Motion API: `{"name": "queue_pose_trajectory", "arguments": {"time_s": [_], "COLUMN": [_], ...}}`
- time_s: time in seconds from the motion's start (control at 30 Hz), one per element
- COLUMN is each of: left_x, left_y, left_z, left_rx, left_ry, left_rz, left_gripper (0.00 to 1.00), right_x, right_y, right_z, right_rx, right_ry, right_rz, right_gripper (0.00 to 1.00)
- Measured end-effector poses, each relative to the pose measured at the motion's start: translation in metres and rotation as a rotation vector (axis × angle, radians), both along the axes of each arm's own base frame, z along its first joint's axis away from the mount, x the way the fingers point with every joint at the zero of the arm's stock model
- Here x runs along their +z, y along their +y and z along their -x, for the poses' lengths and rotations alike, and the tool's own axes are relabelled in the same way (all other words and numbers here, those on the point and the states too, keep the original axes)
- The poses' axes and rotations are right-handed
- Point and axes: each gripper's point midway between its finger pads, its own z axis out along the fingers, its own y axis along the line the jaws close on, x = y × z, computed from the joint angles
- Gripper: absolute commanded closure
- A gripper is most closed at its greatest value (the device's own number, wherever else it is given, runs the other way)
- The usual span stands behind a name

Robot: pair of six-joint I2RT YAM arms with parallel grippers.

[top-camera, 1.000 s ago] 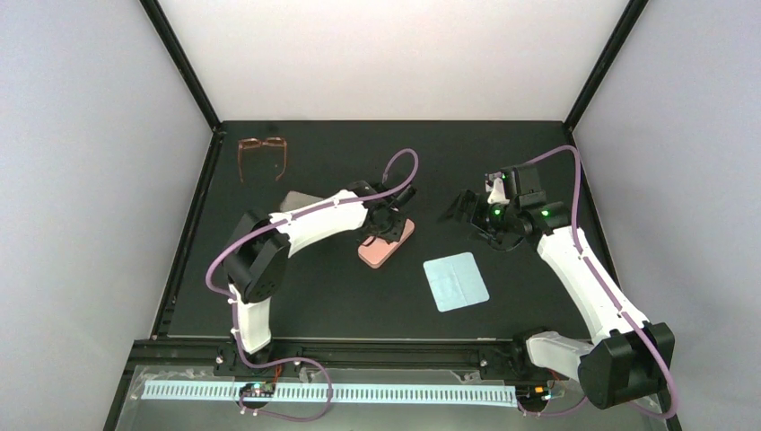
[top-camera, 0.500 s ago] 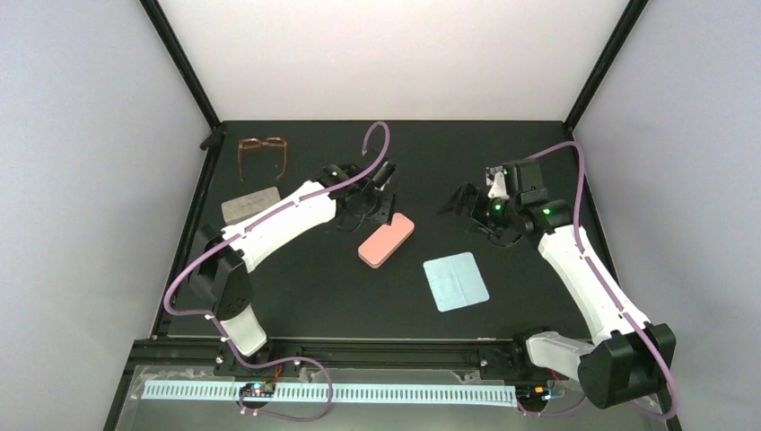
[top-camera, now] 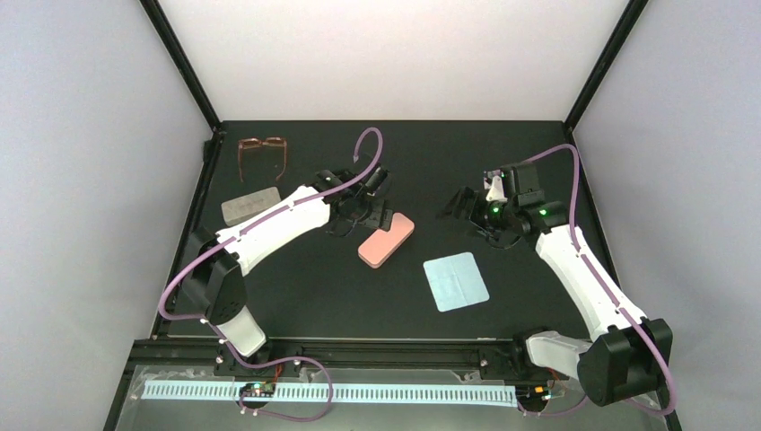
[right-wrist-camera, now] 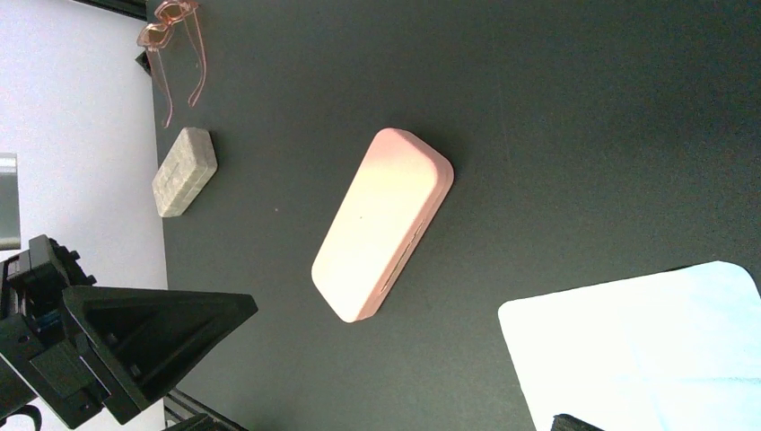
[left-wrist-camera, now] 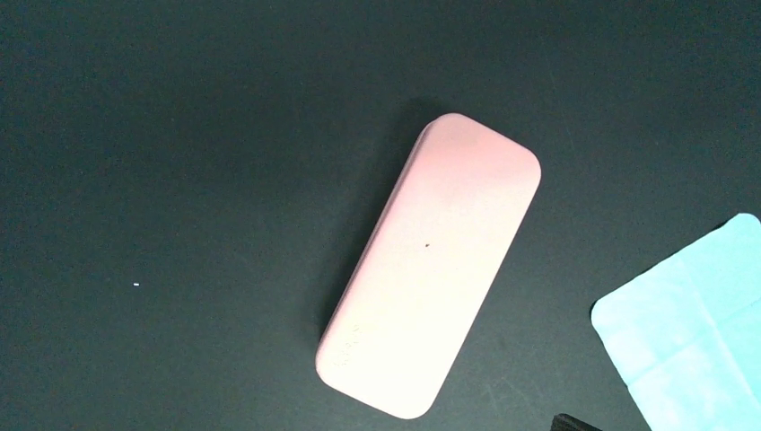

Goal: Organize the sunglasses
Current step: Reset both arms

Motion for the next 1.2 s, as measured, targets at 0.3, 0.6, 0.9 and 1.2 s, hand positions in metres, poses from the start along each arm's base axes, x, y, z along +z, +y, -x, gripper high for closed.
{"name": "queue_pose_trajectory", "arguments": {"time_s": [0.3,0.6,0.9,1.2], "left_x": [0.001,0.001,0.001,0.007], "left_y": [0.0,0.0,0.001,0.019], "left_z": [-0.002,-0.002,-0.002,0.005], "left_rx": [0.005,0.005,-0.002,0.003], "left_ry": [-0.007,-0.007,-0.015,-0.066], "left_rz": [0.004,0.003,-0.008,-0.028], "left_gripper": [0.02,0.02,0.02,0.04], "right_x": [0.0,0.008,0.028,0.066], "right_y": [0.0,-0.001,-0.004,-0.024], "right_z": [0.001,-0.003,-0.006,-0.02], "right_rx": [0.005,0.01,-0.001,-0.072], "right_ry": [-0.002,-0.033,-0.117,-0.272], "right_rz": [0.004,0.013,0.017,0.114], "right_gripper": [0.0,0.0,0.0,0.0]}}
